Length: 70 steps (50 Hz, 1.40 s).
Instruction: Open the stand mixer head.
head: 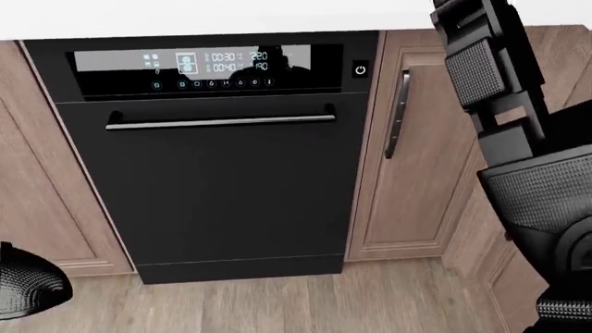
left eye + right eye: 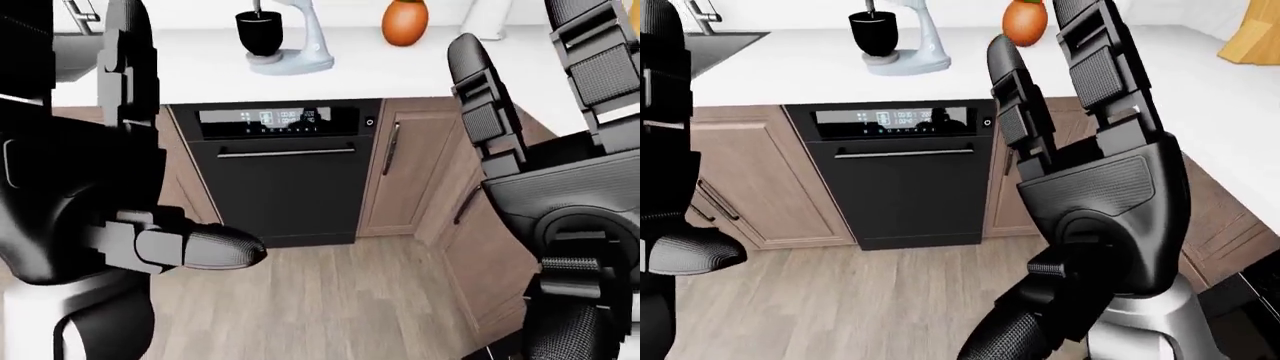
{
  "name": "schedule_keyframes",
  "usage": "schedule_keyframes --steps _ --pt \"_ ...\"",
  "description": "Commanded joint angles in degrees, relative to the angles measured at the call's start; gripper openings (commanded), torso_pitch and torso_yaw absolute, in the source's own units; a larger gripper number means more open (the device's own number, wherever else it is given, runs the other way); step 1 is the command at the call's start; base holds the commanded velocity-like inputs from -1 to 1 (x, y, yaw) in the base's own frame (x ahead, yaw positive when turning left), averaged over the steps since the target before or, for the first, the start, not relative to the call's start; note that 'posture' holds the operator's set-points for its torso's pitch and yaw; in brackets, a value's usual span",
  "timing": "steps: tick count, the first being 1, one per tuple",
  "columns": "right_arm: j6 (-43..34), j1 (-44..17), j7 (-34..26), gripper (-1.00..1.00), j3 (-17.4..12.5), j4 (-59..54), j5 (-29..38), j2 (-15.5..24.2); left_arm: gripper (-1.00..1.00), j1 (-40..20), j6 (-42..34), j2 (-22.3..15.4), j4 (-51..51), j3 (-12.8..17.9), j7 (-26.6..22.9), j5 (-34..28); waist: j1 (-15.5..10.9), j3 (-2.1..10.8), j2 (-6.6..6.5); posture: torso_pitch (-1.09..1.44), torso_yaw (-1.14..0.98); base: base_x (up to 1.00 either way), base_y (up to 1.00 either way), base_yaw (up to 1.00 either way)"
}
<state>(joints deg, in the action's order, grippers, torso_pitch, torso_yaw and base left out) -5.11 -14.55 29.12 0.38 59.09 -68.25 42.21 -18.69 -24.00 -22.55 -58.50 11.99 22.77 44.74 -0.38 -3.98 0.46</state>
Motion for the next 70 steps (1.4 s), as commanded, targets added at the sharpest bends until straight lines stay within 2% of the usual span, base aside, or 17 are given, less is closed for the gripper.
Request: schedule_keyframes --steps 1,3,7,10,15,20,24,26,30,45,47,50,53,56,64,66,70 --pt "1.7 -0.7 -0.4 1.0 -1.9 0.9 0.2 0.4 1.0 -1.1 1.1 -0.2 -1.5 -0.1 -0.5 -0.5 0.1 0.07 0.7 0.0 0.0 0.0 0.77 0.0" --pt "1.7 -0.6 -0.4 1.0 -2.0 0.9 0.3 0.2 1.0 -1.2 1.1 -0.3 -1.5 0.0 -0.5 -0.4 -0.1 -0.12 2.9 0.0 0.0 0.0 0.08 0.0" --pt "2.1 -0.4 -0.5 1.0 -1.8 0.9 0.9 0.4 1.0 -0.9 1.3 -0.4 -1.5 -0.2 -0.5 -0.5 0.1 0.79 1.47 0.0 0.0 0.0 0.27 0.0" --pt "2.3 0.2 -0.9 1.0 -1.2 0.9 1.5 0.4 1.0 -0.8 1.5 -0.5 -1.5 -0.3 -0.4 -0.5 -0.4 0.22 5.22 0.0 0.0 0.0 0.67 0.0" --pt "3.5 0.6 -0.8 1.0 -0.7 0.9 2.0 1.0 1.0 -0.7 1.8 -0.8 -1.5 -0.4 -0.2 -0.3 1.3 1.54 -1.53 0.0 0.0 0.0 0.0 0.0" --pt "2.3 0.6 -0.9 1.0 -0.9 0.9 1.8 0.4 1.0 -0.5 1.9 -0.8 -1.5 -0.5 -0.3 -0.5 0.1 0.87 3.8 0.0 0.0 0.0 0.74 0.0" --pt "2.8 0.7 -1.0 1.0 -0.7 0.9 2.2 0.4 1.0 -0.7 1.8 -0.9 -1.5 -0.4 -0.2 -0.3 -0.1 2.42 -4.01 0.0 0.0 0.0 0.02 0.0" --pt "2.5 0.4 -0.6 1.0 -1.2 0.9 1.8 0.4 1.0 -0.7 1.7 -0.8 -1.5 -0.4 -0.2 -0.3 0.3 1.13 -3.29 0.0 0.0 0.0 0.36 0.0" --pt "1.2 0.4 -0.5 1.0 -1.2 0.9 1.8 -0.5 1.0 -0.8 1.6 -0.6 -1.5 -0.4 -0.4 -0.6 -0.9 -0.25 3.66 0.0 0.0 0.0 0.48 0.0" --pt "1.4 1.6 -0.9 1.0 -2.9 0.9 3.1 -2.9 1.0 -0.8 1.9 -1.1 -1.5 -0.5 0.0 -0.2 0.0 3.54 0.29 0.0 0.0 0.05 0.0 0.0" --pt "1.3 1.8 -1.3 1.0 -2.8 0.9 3.8 -2.9 1.0 -0.7 1.9 -0.9 -1.5 -0.5 -0.1 -0.3 0.2 -2.66 0.18 0.0 0.0 1.0 0.0 0.0" --pt "-0.9 1.5 0.2 1.0 -2.6 0.9 6.4 -4.0 1.0 -0.9 1.7 -0.9 -1.5 -0.3 -0.2 -0.2 0.1 -2.51 -0.2 0.0 0.0 0.53 0.0 0.0" --pt "0.1 1.4 -0.3 1.0 -3.1 0.9 4.6 -3.9 1.0 -0.8 1.7 -0.8 -1.5 -0.4 -0.3 -0.3 -0.4 2.2 -0.66 0.0 0.0 0.07 0.0 0.0" --pt "0.6 1.7 -0.8 1.0 -2.8 0.9 4.2 -3.3 1.0 -0.8 1.8 -0.8 -1.5 -0.5 -0.2 -0.2 -0.8 -3.33 1.79 0.0 0.0 0.9 0.0 0.0" --pt "1.3 2.2 -0.9 1.0 -1.6 0.9 5.9 -2.9 1.0 -0.7 2.0 -1.0 -1.5 -0.6 0.0 -0.2 0.7 1.87 1.0 0.0 0.0 0.36 0.0 0.0" --pt "1.9 2.6 -1.3 1.0 -1.0 0.9 6.5 -2.3 1.0 -0.6 2.1 -1.1 -1.5 -0.6 0.0 -0.1 1.4 -2.8 -1.12 0.0 0.0 0.97 0.15 0.0" --pt "1.9 2.5 -0.8 1.0 -0.1 0.9 7.6 -2.0 1.0 -0.5 2.1 -0.8 -1.5 -0.9 -0.1 -0.4 2.0 3.22 -3.84 0.0 0.0 0.42 0.13 0.0"
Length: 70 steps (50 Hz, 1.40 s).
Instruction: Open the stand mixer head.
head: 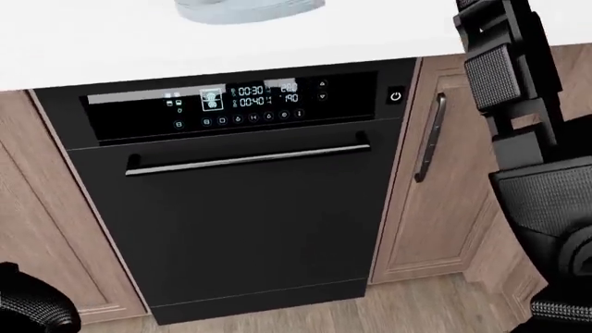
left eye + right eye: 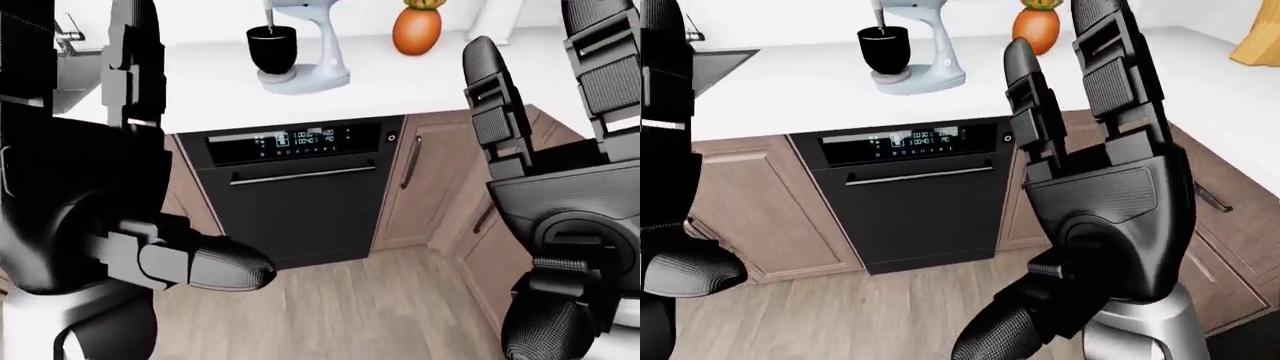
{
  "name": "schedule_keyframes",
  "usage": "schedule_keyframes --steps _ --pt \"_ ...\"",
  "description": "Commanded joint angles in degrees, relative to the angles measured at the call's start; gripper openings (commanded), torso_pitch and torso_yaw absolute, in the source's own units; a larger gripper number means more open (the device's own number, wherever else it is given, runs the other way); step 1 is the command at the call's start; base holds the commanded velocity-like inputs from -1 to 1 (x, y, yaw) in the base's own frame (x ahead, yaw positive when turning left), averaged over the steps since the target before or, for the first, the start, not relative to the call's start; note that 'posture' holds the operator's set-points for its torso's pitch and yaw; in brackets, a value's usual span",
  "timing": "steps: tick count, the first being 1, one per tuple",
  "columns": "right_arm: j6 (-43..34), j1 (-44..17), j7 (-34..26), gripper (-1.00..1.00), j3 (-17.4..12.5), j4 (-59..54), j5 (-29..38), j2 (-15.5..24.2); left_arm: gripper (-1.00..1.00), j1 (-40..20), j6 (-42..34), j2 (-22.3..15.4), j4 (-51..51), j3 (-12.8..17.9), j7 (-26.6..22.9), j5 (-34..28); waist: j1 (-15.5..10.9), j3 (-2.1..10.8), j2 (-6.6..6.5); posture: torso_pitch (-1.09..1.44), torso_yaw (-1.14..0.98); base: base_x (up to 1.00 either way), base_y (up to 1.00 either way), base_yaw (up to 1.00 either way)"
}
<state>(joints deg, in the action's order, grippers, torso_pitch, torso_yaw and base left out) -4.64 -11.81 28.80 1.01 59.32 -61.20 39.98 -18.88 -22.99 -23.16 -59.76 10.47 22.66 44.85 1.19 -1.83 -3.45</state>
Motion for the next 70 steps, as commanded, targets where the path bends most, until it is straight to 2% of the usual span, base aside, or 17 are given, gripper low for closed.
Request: schedule_keyframes --steps 1,14,18,21,28,29,31,38,44,46,50,52,55,57,65,67,70 --pt "1.6 0.0 -0.6 1.0 -0.4 0.7 0.9 0.5 1.0 -0.4 1.1 -0.1 -0.2 0.5 0.0 -0.5 0.4 1.44 -1.27 0.0 0.0 0.0 0.0 0.0" --pt "-0.5 0.1 -0.3 1.0 0.3 0.7 4.4 -1.1 1.0 -0.3 0.1 1.4 -0.2 1.1 -1.2 -1.2 -0.5 -0.47 7.31 0.0 0.0 0.0 0.0 0.53" --pt "-0.8 -0.1 0.0 1.0 -1.5 0.7 2.0 -2.4 1.0 -0.4 0.0 1.4 -0.2 1.2 -1.3 -1.3 -0.2 1.11 5.61 0.0 0.0 0.03 0.0 0.0" --pt "-1.9 -1.0 0.4 1.0 -3.8 0.7 0.8 -3.2 1.0 0.0 0.3 1.8 -0.2 0.6 -1.6 -2.0 0.7 -4.04 4.53 0.0 0.0 0.83 -0.25 0.0" --pt "-2.7 -1.2 1.1 1.0 -3.9 0.7 1.0 -3.4 1.0 0.2 0.6 1.6 -0.2 0.5 -1.5 -2.0 0.4 0.16 2.49 0.0 0.0 0.15 0.0 0.0" --pt "-3.1 -1.2 1.1 1.0 -4.1 0.7 0.7 -3.5 1.0 0.3 0.6 1.6 -0.2 0.5 -1.5 -2.0 0.0 -2.83 0.9 0.0 0.0 0.79 0.0 0.0" --pt "-4.4 -1.2 1.5 1.0 -3.8 0.7 2.1 -3.9 1.0 0.3 0.6 1.6 -0.2 0.4 -1.5 -2.0 -0.1 -4.51 2.55 0.0 0.0 0.74 0.0 0.0" --pt "-6.6 -1.7 3.2 1.0 -4.7 0.7 5.5 -6.1 1.0 0.2 0.7 1.3 -0.2 0.5 -1.3 -1.7 -2.0 0.11 5.77 0.0 0.0 0.02 0.0 0.0" --pt "-4.2 -1.1 2.1 1.0 -4.0 0.7 3.4 -4.6 1.0 0.2 0.7 1.1 -0.2 0.4 -1.0 -1.5 -1.8 1.47 4.27 0.0 0.0 0.1 0.0 0.0" --pt "-4.2 -1.2 2.4 1.0 -4.2 0.7 2.8 -4.2 1.0 0.2 0.9 0.9 -0.2 0.3 -1.0 -1.5 -1.0 -4.74 3.14 0.0 0.0 1.0 -0.06 0.0" --pt "-4.3 -1.5 3.1 1.0 -4.1 0.7 2.8 -3.9 1.0 0.3 1.0 0.9 -0.2 0.3 -0.9 -1.5 -1.1 -4.45 3.95 0.0 0.0 0.65 -0.02 0.0" --pt "-3.9 -1.5 3.2 1.0 -3.9 0.7 2.9 -3.8 1.0 0.3 1.0 0.8 -0.2 0.2 -0.9 -1.4 -1.4 0.59 5.41 0.0 0.0 0.0 0.0 0.0" --pt "-4.1 -1.7 3.5 1.0 -4.7 0.7 1.9 -4.1 1.0 0.4 1.1 0.8 -0.2 0.1 -0.9 -1.6 -1.9 0.67 6.33 0.0 0.0 0.11 0.0 0.0" --pt "-4.5 -1.7 3.2 1.0 -4.8 0.7 2.2 -4.3 1.0 0.4 1.1 0.9 -0.2 0.1 -1.0 -1.6 -1.0 -4.18 5.7 0.0 0.0 0.89 0.0 0.0" --pt "-4.4 -2.0 3.2 1.0 -5.2 0.7 1.1 -4.5 1.0 0.4 1.0 1.2 -0.2 -0.1 -1.2 -2.0 -1.0 1.43 1.17 0.0 0.0 0.23 0.0 0.0" --pt "-4.1 -2.0 3.0 1.0 -5.1 0.7 1.7 -4.2 1.0 0.4 1.0 1.2 -0.2 -0.1 -1.2 -2.0 -1.4 -4.78 2.44 0.0 0.0 1.0 0.0 0.0" --pt "-4.5 -2.2 3.6 1.0 -5.0 0.7 2.0 -4.3 1.0 0.3 0.9 1.3 -0.2 0.0 -1.2 -2.0 -1.6 -1.81 2.35 0.0 0.0 0.1 0.0 0.0"
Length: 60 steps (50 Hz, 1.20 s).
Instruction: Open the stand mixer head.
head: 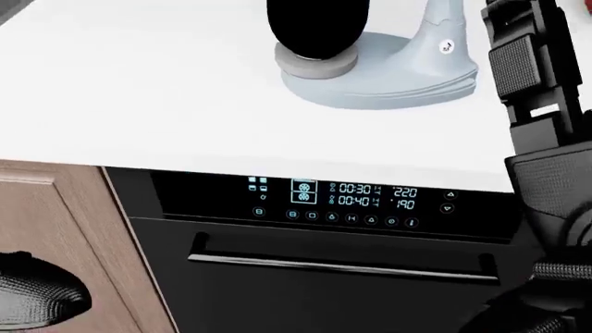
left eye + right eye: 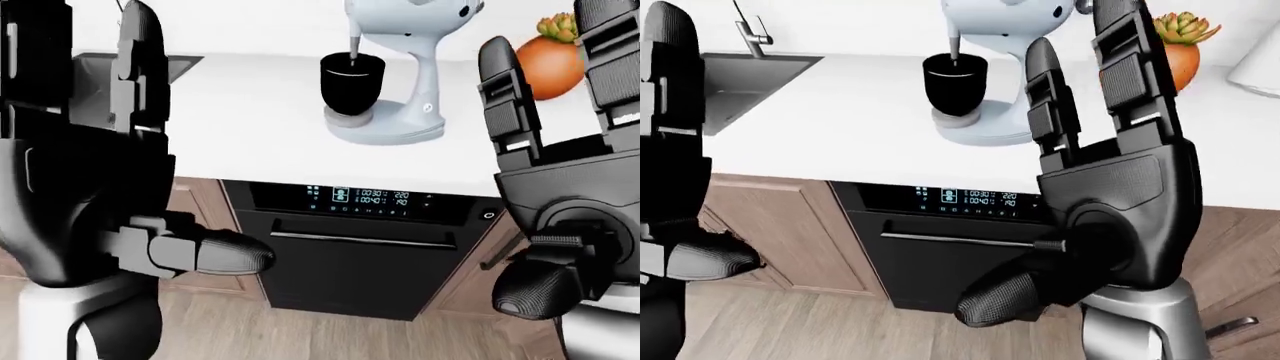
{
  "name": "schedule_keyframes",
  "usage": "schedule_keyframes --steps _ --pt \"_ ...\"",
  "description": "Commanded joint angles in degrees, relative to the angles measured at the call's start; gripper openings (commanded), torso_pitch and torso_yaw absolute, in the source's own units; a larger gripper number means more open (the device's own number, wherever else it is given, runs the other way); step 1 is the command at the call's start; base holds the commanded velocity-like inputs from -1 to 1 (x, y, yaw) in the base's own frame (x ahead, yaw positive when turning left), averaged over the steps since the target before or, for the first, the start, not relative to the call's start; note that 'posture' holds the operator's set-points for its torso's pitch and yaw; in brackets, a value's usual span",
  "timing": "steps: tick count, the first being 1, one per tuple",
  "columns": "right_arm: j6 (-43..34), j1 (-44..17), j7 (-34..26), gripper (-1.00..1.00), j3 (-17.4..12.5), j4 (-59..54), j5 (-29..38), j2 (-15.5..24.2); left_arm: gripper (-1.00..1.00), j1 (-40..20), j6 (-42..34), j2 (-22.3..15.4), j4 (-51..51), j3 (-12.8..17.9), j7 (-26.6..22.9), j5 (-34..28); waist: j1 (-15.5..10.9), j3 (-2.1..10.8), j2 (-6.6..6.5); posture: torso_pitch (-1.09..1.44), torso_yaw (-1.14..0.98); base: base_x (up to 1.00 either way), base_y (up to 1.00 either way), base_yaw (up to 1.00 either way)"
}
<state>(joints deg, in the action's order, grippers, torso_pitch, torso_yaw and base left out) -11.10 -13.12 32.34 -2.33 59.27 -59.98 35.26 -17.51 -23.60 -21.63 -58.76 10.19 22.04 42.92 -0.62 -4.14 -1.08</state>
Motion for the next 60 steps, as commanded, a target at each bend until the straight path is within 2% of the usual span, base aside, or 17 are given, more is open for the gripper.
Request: schedule_keyframes --steps 1,6,9,14,17,19,21,23,26,29,36,39,46,48,50,59,60 --pt "2.0 -0.9 0.0 1.0 -1.6 0.7 0.8 0.5 1.0 -1.1 1.4 -0.2 -1.2 0.3 -0.6 -0.1 0.1 0.74 -0.08 0.0 0.0 0.0 0.0 0.0" --pt "2.8 -1.0 0.1 1.0 -2.2 0.7 -0.6 0.7 1.0 -1.0 1.5 0.0 -1.2 0.1 -0.8 -0.2 -0.4 1.93 3.9 0.0 0.0 0.13 0.0 0.0" --pt "2.2 -1.3 0.9 1.0 -2.0 0.7 0.3 0.5 1.0 -0.8 1.6 0.1 -1.2 0.0 -0.9 -0.4 0.3 -1.71 2.97 0.0 0.0 0.29 0.0 0.0" --pt "2.6 -1.4 1.1 1.0 -2.2 0.7 -0.2 0.7 1.0 -0.7 1.8 0.0 -1.2 -0.3 -0.7 -0.3 1.4 1.88 -0.3 0.0 0.0 0.0 0.0 0.0" --pt "2.9 -1.0 0.4 1.0 -2.2 0.7 -1.6 1.1 1.0 -0.7 1.8 0.0 -1.2 -0.3 -0.7 -0.3 1.0 3.4 0.44 0.0 0.0 0.11 0.0 0.0" --pt "3.1 -0.7 -0.2 1.0 -1.9 0.7 -1.1 1.4 1.0 -0.6 1.9 -0.1 -1.2 -0.3 -0.6 -0.3 0.9 -0.76 0.45 0.0 0.0 0.68 0.0 0.0" --pt "2.8 -1.1 0.8 1.0 -1.7 0.7 -0.2 1.3 1.0 -0.6 1.9 -0.2 -1.2 -0.1 -0.7 -0.2 0.4 -1.66 1.14 0.0 0.0 0.34 0.0 0.0" --pt "2.7 -1.3 0.9 1.0 -2.0 0.7 -0.5 0.9 1.0 -0.5 1.9 -0.1 -1.2 -0.1 -0.8 -0.3 0.0 2.3 1.72 0.0 0.0 0.0 0.0 0.0" --pt "3.0 -1.5 1.0 1.0 -2.8 0.7 -2.0 0.8 1.0 -0.5 1.9 -0.1 -1.2 -0.1 -0.9 -0.3 -0.5 3.14 2.59 0.0 0.0 0.03 0.0 0.0" --pt "2.8 -1.5 0.9 1.0 -2.5 0.7 -1.1 0.7 1.0 -0.6 1.8 -0.1 -1.2 0.0 -0.9 -0.3 0.3 -1.96 0.94 0.0 0.0 0.79 -0.15 0.0" --pt "3.2 -1.4 0.7 1.0 -3.0 0.7 -2.6 0.6 1.0 -0.7 1.5 0.2 -1.2 -0.2 -1.0 -0.6 0.9 2.93 0.28 0.0 0.0 0.1 0.0 0.0" --pt "2.8 -1.6 1.1 1.0 -3.1 0.7 -1.9 0.6 1.0 -0.7 1.5 0.3 -1.2 -0.2 -1.0 -0.7 0.2 -1.4 -0.52 0.0 0.0 0.8 -0.09 0.0" --pt "2.2 -1.8 1.5 1.0 -3.5 0.7 -2.1 0.1 1.0 -0.8 1.5 0.3 -1.2 -0.3 -1.0 -0.7 -0.4 1.17 3.53 0.0 0.0 0.09 0.0 0.0" --pt "2.5 -1.6 1.1 1.0 -3.9 0.7 -2.9 0.0 1.0 -0.8 1.4 0.4 -1.2 -0.2 -1.1 -0.8 -0.3 2.59 2.7 0.0 0.0 0.25 -0.05 0.0" --pt "2.6 -1.5 0.8 1.0 -3.6 0.7 -2.1 0.1 1.0 -0.7 1.3 0.6 -1.2 -0.3 -1.2 -1.0 0.5 -1.71 1.8 0.0 0.0 0.7 -0.22 0.0" --pt "2.9 -1.9 1.4 1.0 -4.0 0.7 -3.2 0.3 1.0 -0.6 1.4 0.8 -1.2 -0.4 -1.4 -1.2 0.9 3.15 0.22 0.0 0.0 0.15 -0.01 0.0" --pt "3.0 -1.9 1.4 1.0 -4.0 0.7 -3.3 0.3 1.0 -0.6 1.4 0.7 -1.2 -0.4 -1.4 -1.1 0.5 1.44 0.03 0.0 0.0 0.48 -0.05 0.0"
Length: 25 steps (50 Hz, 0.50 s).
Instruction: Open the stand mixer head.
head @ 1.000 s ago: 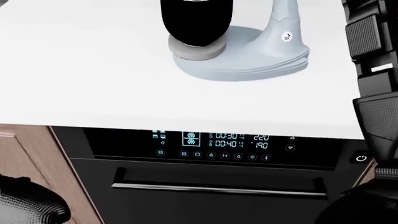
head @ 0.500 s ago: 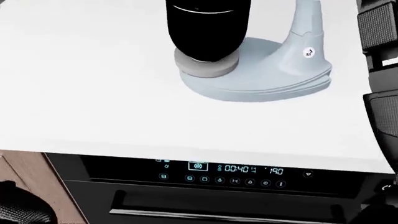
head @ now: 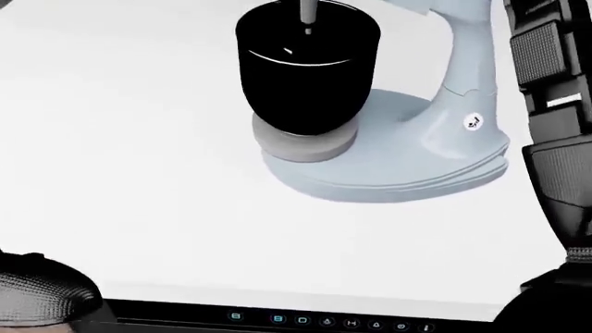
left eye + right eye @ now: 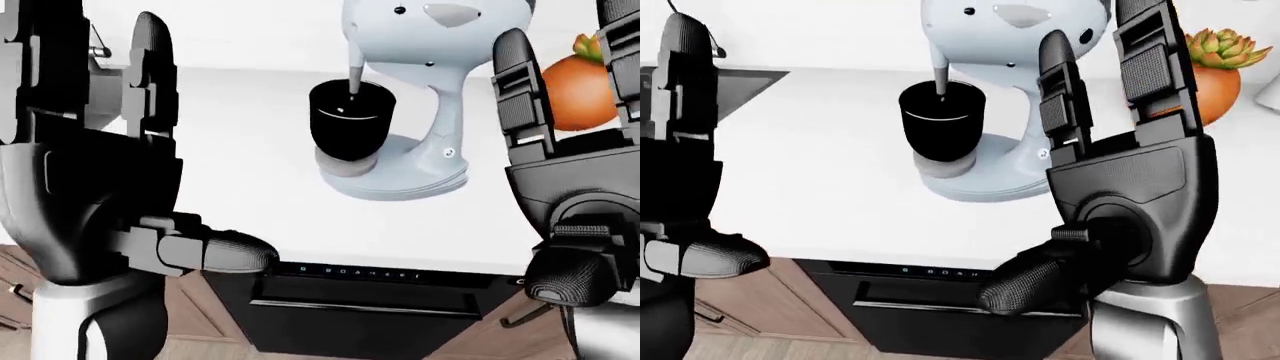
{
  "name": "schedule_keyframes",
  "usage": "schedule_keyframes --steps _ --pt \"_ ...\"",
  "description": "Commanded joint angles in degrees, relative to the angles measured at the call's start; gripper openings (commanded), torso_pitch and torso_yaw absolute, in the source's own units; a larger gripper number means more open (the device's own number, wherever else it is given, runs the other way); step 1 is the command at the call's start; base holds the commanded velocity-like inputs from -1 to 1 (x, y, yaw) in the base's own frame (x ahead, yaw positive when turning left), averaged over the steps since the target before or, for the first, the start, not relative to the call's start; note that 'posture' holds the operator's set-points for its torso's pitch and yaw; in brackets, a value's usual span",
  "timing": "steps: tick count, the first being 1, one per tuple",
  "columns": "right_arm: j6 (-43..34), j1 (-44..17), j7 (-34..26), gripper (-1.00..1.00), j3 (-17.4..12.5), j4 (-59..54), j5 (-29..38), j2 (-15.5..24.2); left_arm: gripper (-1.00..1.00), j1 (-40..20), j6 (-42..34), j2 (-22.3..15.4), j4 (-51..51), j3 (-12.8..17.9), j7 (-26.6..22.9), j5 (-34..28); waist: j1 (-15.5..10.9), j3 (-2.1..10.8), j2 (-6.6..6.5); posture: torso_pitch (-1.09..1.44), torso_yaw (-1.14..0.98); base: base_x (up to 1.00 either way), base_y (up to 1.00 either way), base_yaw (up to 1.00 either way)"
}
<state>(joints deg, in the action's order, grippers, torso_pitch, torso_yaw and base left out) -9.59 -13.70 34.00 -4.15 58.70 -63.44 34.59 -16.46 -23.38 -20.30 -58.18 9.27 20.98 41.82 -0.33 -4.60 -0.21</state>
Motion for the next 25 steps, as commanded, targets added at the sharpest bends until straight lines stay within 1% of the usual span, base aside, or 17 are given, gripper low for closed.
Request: schedule_keyframes --steps 1,2,3,5,6,7,8,9,10,11,12,13,14,16,18,25 --pt "1.4 -1.3 -0.3 1.0 -2.1 1.3 0.6 0.9 1.0 -1.7 1.2 -0.6 -1.8 0.5 -0.3 0.0 0.3 0.43 -1.31 0.0 0.0 0.59 -0.11 0.0" --pt "1.2 -1.3 -0.3 1.0 -1.9 1.3 0.8 1.0 1.0 -1.6 1.2 -0.6 -1.8 0.5 -0.3 0.0 0.0 0.36 -1.57 0.0 0.0 0.59 -0.11 0.0" --pt "1.3 -1.2 -0.5 1.0 -1.8 1.3 0.9 1.0 1.0 -1.6 1.2 -0.6 -1.8 0.5 -0.4 -0.1 -0.2 0.89 -1.48 0.0 0.0 0.59 -0.11 0.0" --pt "1.5 -1.2 -0.4 1.0 -1.7 1.3 1.1 1.0 1.0 -1.6 1.2 -0.6 -1.8 0.5 -0.4 -0.1 -0.4 0.97 -1.25 0.0 0.0 0.57 -0.07 0.0" --pt "1.3 -1.3 -0.1 1.0 -1.7 1.3 1.4 1.0 1.0 -1.7 1.2 -0.6 -1.8 0.5 -0.3 0.0 -0.4 0.18 -1.03 0.0 0.0 0.16 0.0 0.0" --pt "1.3 -1.3 0.0 1.0 -1.7 1.3 1.5 0.9 1.0 -1.6 1.4 -0.5 -1.8 0.5 -0.3 -0.2 -0.4 1.37 -0.23 0.0 0.0 0.0 0.0 0.0" --pt "1.4 -1.2 -0.1 1.0 -1.6 1.3 1.8 0.8 1.0 -1.5 1.4 -0.6 -1.8 0.4 -0.3 -0.2 -0.8 2.12 0.08 0.0 0.0 0.0 0.0 0.0" --pt "1.5 -1.2 -0.1 1.0 -1.6 1.3 1.6 0.8 1.0 -1.5 1.6 -0.6 -1.8 0.3 -0.2 -0.3 -1.1 2.08 1.15 0.0 0.0 0.0 0.0 0.0" --pt "1.5 -1.2 0.0 1.0 -1.6 1.3 1.6 0.9 1.0 -1.5 1.7 -0.7 -1.8 0.2 -0.3 -0.4 -1.0 1.95 2.72 0.0 0.0 0.0 0.0 0.0" --pt "1.4 -1.3 0.2 1.0 -1.7 1.3 1.4 0.9 1.0 -1.4 1.6 -0.6 -1.8 0.1 -0.4 -0.7 -1.5 2.68 3.53 0.0 0.0 0.0 0.0 0.0" --pt "1.4 -1.4 0.2 1.0 -1.8 1.3 1.3 0.9 1.0 -1.3 1.6 -0.5 -1.8 0.0 -0.7 -1.1 -1.0 1.41 1.74 0.0 0.0 0.0 0.0 0.0" --pt "1.6 -1.4 0.1 1.0 -1.8 1.3 1.0 1.0 1.0 -1.3 1.6 -0.4 -1.8 -0.2 -0.8 -1.3 -0.8 1.53 1.9 0.0 0.0 0.0 0.0 0.0" --pt "1.7 -1.3 0.1 1.0 -1.6 1.3 1.2 1.1 1.0 -1.3 1.5 -0.4 -1.8 -0.1 -0.9 -1.4 -0.6 1.85 1.89 0.0 0.0 0.0 0.0 0.0" --pt "2.0 -1.3 0.1 1.0 -1.4 1.3 1.3 1.3 1.0 -1.3 0.9 -0.5 -1.8 -0.3 -1.2 -2.0 -0.3 2.04 1.71 0.0 0.0 0.0 0.0 0.0" --pt "2.1 -1.2 0.1 1.0 -1.4 1.3 1.4 1.3 1.0 -1.2 0.3 0.0 -1.8 -0.4 -1.8 -2.5 0.0 2.87 1.06 -0.01 0.0 0.0 0.0 0.0" --pt "2.5 -1.2 0.2 1.0 -1.2 1.3 1.4 1.6 1.0 -1.1 0.6 0.0 -1.8 -0.8 -1.8 -2.6 -0.1 5.09 1.33 -0.08 0.0 0.0 0.0 0.0"
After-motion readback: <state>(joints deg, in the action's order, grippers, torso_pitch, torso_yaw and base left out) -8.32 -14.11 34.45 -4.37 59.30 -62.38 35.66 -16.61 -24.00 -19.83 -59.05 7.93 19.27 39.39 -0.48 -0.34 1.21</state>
